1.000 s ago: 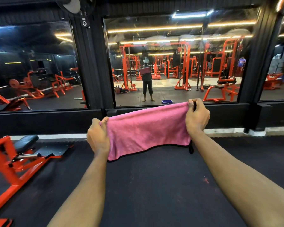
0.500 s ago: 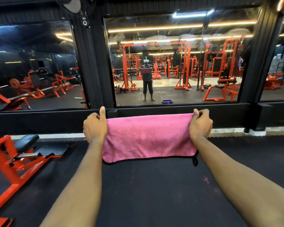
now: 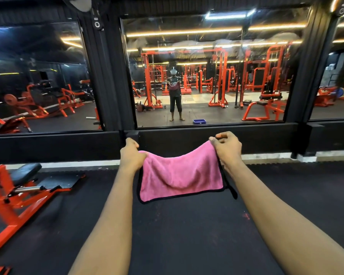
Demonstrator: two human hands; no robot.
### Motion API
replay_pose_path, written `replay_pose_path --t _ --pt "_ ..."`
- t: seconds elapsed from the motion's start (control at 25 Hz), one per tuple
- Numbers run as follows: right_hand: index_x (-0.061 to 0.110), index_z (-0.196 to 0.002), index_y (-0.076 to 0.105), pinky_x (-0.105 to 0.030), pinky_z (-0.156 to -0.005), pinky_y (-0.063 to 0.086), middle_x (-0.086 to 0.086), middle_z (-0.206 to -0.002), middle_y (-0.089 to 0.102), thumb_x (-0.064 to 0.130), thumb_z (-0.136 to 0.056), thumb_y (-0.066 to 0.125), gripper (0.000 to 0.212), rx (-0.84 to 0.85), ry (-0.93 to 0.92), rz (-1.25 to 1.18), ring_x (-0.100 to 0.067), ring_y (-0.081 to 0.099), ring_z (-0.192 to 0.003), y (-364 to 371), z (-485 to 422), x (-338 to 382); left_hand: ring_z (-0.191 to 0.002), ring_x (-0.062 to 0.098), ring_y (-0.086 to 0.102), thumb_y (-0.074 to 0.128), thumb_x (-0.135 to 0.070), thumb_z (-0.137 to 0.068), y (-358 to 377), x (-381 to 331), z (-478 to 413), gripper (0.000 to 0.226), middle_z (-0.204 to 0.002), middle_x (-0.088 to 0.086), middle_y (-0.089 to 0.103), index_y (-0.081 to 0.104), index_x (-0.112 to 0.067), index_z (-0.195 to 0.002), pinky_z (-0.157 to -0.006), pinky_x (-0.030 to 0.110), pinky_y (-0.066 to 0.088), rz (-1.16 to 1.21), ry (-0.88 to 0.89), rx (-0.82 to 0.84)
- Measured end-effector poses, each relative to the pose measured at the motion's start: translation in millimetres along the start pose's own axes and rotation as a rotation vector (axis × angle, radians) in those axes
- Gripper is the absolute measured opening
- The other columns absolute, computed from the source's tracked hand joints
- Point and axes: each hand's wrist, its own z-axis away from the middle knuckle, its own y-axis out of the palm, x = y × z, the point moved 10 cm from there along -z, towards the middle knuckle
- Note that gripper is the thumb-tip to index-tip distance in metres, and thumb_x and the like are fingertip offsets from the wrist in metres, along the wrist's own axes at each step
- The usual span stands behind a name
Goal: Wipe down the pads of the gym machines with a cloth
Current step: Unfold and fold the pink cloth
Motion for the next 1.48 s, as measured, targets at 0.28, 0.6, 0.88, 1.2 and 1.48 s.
replay_pose_path --t 0.28,0.6,0.88,1.2,1.48 --pt "0.019 -0.104 0.067 -0.027 -0.077 0.06 0.003 -0.09 0.073 0.018 -0.085 0.08 0.023 0.333 -0.237 -0.003 -0.009 0.071 -0.083 79 56 47 -0.065 0.023 0.066 0.069 -0.011 -0.092 39 -77 20 0.012 -0.079 0.012 0.065 0.059 -0.009 -0.087 -0.048 0.029 0.053 0.101 0.195 0.121" --pt "0.017 -0.111 0.069 -0.027 -0.091 0.058 0.007 -0.101 0.074 0.014 -0.088 0.077 0.024 0.433 -0.329 0.018 -0.001 0.07 -0.096 94 75 64 -0.061 0.023 0.071 0.048 -0.011 -0.104 39 -94 28 0.011 -0.093 0.015 0.06 0.057 -0.005 -0.1 -0.046 0.023 0.053 0.085 0.211 0.247" --pt "0.017 -0.104 0.07 -0.026 -0.085 0.059 0.002 -0.097 0.076 0.02 -0.079 0.087 0.03 0.609 -0.352 -0.043 -0.007 0.072 -0.091 100 75 65 -0.071 0.031 0.073 0.044 0.013 -0.094 36 -99 30 0.032 -0.093 0.027 0.066 0.05 -0.01 -0.115 -0.055 0.029 0.059 0.119 0.25 0.405" --pt "0.022 -0.098 0.07 -0.019 -0.08 0.052 0.006 -0.095 0.072 -0.007 -0.089 0.058 0.032 0.592 -0.333 -0.143 -0.007 0.065 -0.089 80 56 65 -0.087 0.019 0.055 0.063 0.0 -0.075 74 -13 33 0.038 -0.105 0.006 0.059 0.058 -0.018 -0.108 -0.078 0.035 0.05 -0.124 0.144 0.717" --pt "0.017 -0.084 0.059 -0.023 -0.065 0.042 0.002 -0.076 0.058 -0.018 -0.084 0.042 0.039 0.401 -0.201 -0.249 -0.009 0.052 -0.07 50 24 49 -0.079 0.022 0.068 0.065 0.003 -0.086 86 11 46 0.043 -0.087 0.005 0.066 0.034 -0.023 -0.102 -0.066 0.035 0.051 0.082 0.136 0.63"
